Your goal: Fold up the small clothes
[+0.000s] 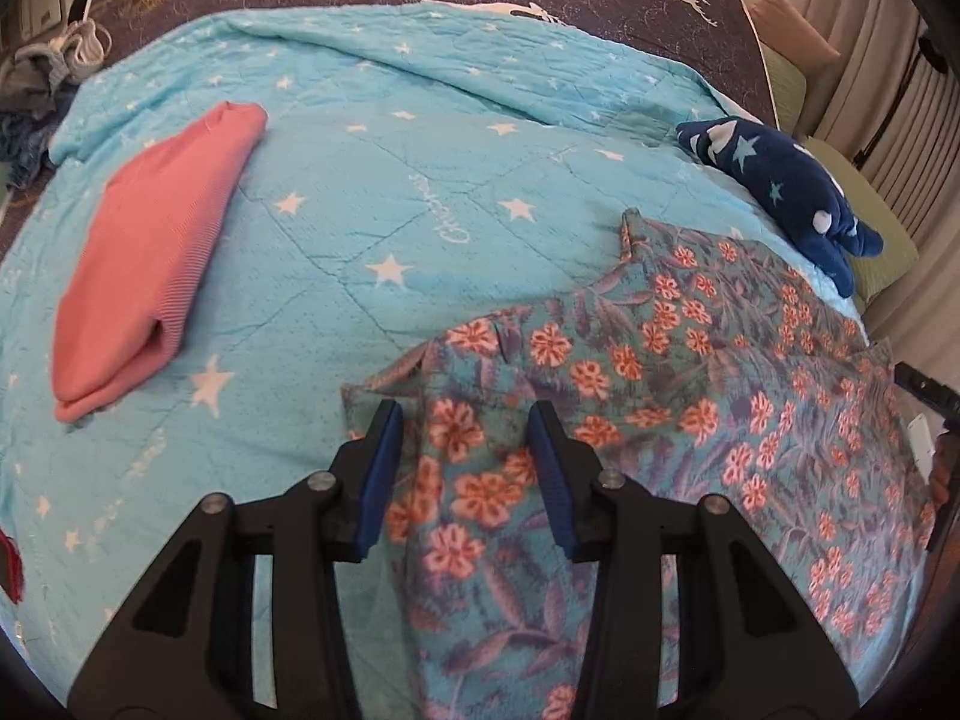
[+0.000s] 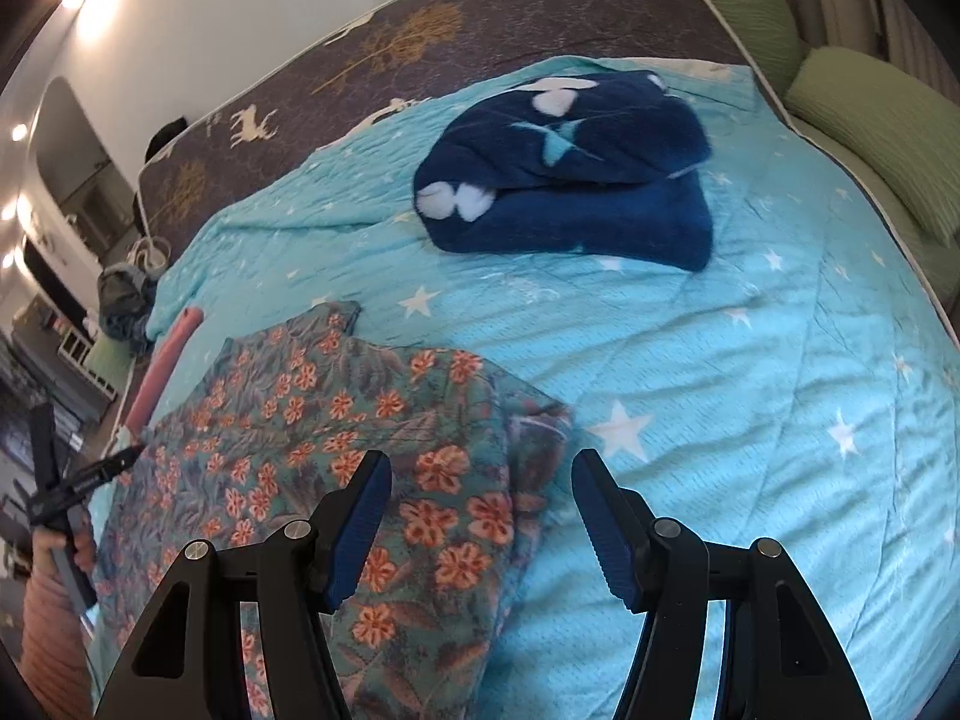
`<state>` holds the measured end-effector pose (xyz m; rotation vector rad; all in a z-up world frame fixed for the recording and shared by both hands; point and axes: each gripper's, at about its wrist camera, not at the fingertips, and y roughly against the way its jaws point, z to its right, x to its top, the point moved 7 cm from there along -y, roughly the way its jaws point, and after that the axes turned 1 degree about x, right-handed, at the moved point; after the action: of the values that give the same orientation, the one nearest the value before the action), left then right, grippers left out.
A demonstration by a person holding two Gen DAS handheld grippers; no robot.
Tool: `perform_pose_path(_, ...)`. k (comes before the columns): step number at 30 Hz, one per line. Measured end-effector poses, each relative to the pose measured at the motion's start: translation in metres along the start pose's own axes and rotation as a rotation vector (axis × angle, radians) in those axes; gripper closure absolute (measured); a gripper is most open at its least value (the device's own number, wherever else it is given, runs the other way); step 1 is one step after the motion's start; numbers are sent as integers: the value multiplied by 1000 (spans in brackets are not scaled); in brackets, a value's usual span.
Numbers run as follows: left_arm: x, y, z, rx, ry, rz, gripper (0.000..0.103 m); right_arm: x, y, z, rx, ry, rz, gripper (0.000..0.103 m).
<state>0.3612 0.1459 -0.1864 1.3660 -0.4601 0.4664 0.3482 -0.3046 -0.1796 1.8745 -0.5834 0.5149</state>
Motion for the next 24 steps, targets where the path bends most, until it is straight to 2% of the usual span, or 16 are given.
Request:
perform_pose_path(4, 6, -6, -3, -20, 20, -10, 61, 10, -13, -7, 25, 34, -15, 39)
perform_pose_path(5, 7, -7, -2, -25, 16, -11, 66, 12, -15, -7, 27, 39, -16, 39)
perform_pose_path(8, 10, -9, 1, -41, 3, -12, 96, 16, -24, -6, 23, 38, -22, 39)
perform_pose_path(9, 9, -8, 2, -40, -2, -8, 96, 17, -26, -6, 23, 35, -27, 44)
perform_pose_path(10, 9, -5, 3, -25, -15, 9, 97, 16, -27, -6, 26, 35, -27, 55)
perform_pose_path(11, 9, -2, 4, -16, -24, 19, 97, 15, -28, -6, 32, 40, -31, 92)
perform_pose_path(12, 8, 2, 5, -6, -34, 34, 97, 15, -29, -6, 32, 46, -37, 96)
perform_pose_path(17, 13, 40, 9, -39, -62, 126, 97, 20, 3, -14, 75, 65, 75, 97)
perform_pose_path(24, 40, 84, 2, -80, -22, 275, 97, 42, 46, -34, 88, 111, 188, 97)
